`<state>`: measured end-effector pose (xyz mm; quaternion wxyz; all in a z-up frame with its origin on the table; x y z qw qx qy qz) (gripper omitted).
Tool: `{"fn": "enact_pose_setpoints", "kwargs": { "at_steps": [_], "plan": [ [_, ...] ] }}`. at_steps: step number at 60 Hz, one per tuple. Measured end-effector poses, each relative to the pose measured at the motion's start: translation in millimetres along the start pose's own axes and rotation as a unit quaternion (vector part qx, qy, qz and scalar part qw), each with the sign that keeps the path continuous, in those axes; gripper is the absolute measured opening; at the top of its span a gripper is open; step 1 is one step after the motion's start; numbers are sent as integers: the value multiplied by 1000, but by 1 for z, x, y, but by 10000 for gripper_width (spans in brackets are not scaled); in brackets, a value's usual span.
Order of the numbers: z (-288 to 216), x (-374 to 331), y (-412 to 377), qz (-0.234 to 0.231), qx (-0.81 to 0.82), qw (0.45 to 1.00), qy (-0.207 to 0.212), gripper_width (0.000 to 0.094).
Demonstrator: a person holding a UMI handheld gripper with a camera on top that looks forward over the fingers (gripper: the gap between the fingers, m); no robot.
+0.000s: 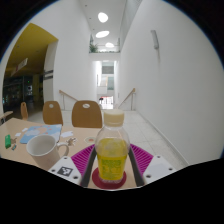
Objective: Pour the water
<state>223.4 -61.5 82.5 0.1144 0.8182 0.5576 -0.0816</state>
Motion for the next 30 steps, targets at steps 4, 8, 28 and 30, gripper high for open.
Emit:
{"fn": "enact_pose_setpoints", "kwargs": {
  "at_steps": [4, 8, 28, 30],
  "plan": [
    [3, -23, 17, -10, -2, 1000, -11, 858],
    [-3, -36, 20, -15, 16, 1000, -9, 855],
    [29, -180, 51, -86, 59, 994, -37, 856],
    [36, -197, 56, -98, 65, 992, -41, 856]
  ]
}}
Point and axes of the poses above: the point between the fingertips, and its own axes, seen from behind it with the camera up: y to the right, z down, x forward, the way the camera looks, the point moved 8 cm from there along -x, backward, against the way the camera looks, and after that the axes turned 15 degrees about z, right-handed, at the moved point
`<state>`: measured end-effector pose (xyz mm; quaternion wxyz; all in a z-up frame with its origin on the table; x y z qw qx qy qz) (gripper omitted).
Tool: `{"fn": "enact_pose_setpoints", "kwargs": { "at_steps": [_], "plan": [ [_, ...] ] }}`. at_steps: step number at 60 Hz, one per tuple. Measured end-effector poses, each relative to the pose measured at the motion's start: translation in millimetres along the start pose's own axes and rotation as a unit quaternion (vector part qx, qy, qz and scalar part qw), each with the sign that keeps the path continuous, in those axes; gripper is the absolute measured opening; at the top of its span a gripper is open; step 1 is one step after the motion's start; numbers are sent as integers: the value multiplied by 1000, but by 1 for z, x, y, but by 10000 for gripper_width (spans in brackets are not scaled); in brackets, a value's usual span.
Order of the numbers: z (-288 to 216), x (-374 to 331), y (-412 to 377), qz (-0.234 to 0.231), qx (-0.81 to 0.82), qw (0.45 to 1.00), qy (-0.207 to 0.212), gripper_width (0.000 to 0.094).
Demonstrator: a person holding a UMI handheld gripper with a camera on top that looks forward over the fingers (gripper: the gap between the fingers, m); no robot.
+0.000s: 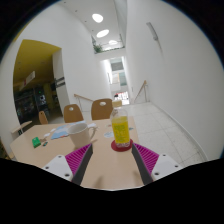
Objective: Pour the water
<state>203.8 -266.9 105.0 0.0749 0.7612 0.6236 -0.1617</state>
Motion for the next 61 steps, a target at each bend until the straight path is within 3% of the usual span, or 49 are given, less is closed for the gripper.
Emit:
{"fn": "enact_pose_setpoints", "kwargs": {
  "at_steps": [11, 17, 61],
  "plan": [
    [48, -61, -4, -63, 40, 997, -20, 854],
    [60, -53, -4, -93, 48, 994, -32, 857],
    [63, -33, 49, -117, 132, 984, -21, 851]
  ]
}}
Point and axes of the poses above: the point between the fingertips, and its own axes, seen from behind it with the camera up: y to the right, z down, x forward, the way the camera looks, the point moved 8 cm from there along -x, backward, against the way the camera looks, and after that the axes turned 15 degrees about z, right-handed, at the moved point
